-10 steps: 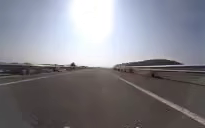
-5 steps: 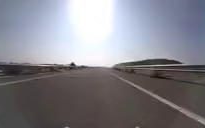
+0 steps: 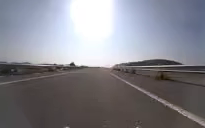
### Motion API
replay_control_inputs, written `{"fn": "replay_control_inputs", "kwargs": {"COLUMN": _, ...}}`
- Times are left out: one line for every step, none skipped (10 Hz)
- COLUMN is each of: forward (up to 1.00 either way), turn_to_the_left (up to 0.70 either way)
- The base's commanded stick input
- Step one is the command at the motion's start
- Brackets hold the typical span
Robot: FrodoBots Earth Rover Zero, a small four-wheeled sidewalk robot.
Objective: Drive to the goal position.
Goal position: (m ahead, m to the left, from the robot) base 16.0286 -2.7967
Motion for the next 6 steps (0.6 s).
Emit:
{"fn": "replay_control_inputs", "kwargs": {"forward": 1.00, "turn_to_the_left": 0.00}}
{"fn": "replay_control_inputs", "kwargs": {"forward": 1.00, "turn_to_the_left": 0.00}}
{"fn": "replay_control_inputs", "kwargs": {"forward": 1.00, "turn_to_the_left": 0.00}}
{"fn": "replay_control_inputs", "kwargs": {"forward": 1.00, "turn_to_the_left": 0.00}}
{"fn": "replay_control_inputs", "kwargs": {"forward": 1.00, "turn_to_the_left": 0.00}}
{"fn": "replay_control_inputs", "kwargs": {"forward": 1.00, "turn_to_the_left": 0.00}}
